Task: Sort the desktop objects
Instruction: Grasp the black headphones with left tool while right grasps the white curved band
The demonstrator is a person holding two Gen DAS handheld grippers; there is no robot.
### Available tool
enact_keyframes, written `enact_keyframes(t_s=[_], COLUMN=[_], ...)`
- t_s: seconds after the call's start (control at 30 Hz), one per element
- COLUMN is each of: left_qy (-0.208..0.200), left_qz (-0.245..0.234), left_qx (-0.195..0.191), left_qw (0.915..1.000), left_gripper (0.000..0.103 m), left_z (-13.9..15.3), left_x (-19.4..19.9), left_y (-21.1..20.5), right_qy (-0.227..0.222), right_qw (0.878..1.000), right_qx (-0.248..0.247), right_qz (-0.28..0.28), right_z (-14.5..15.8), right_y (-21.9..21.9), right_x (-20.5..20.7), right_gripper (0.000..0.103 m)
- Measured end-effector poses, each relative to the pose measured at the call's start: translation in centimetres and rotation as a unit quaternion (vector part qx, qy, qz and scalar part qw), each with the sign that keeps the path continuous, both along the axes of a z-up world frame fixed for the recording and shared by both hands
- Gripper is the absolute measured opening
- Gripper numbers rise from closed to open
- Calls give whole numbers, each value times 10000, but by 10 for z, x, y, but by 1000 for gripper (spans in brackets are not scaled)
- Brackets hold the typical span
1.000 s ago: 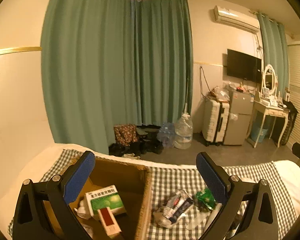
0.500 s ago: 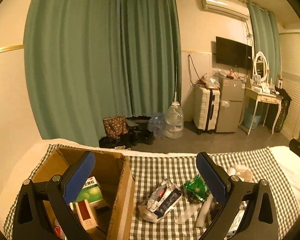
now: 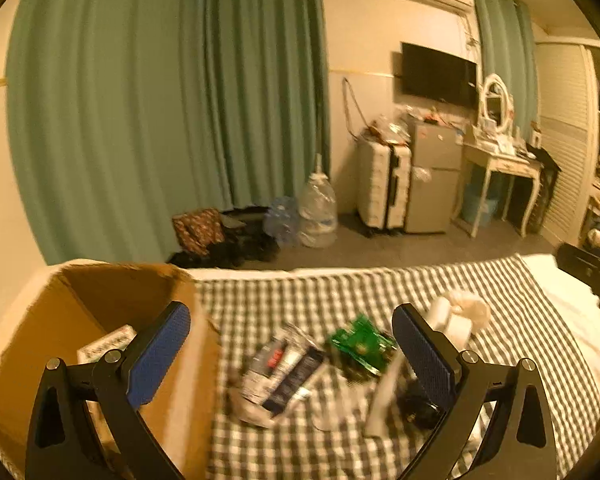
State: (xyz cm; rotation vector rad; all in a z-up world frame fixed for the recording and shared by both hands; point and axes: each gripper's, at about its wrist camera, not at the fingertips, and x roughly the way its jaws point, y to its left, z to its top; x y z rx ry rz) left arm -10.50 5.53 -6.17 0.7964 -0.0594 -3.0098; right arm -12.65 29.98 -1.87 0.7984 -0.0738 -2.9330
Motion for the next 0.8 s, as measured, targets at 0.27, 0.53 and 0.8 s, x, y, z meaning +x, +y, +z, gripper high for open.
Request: enact_keyframes(t_s=[0.27,0.53,0.8], left_qy=[-648,-1296,-1823], left_qz=[-684,-868,-1059], left_qx=[353,464,500], left_qw=[9949,9867,9762], left_gripper=[103,103,90], left_z=[-27,-59,-93], left_x=[-5,-10,-16], left_y=[42,73,91], right_qy=[-262,-701,-1511], right_qw=[9995,9972,9865], right_qx=[17,194,-19], right_qz=[-172,147,626], right_z=[-13,-39,-81], right_y=[2,-10,-22], right_x=[-15,-44,-69], right_gripper=[103,103,79])
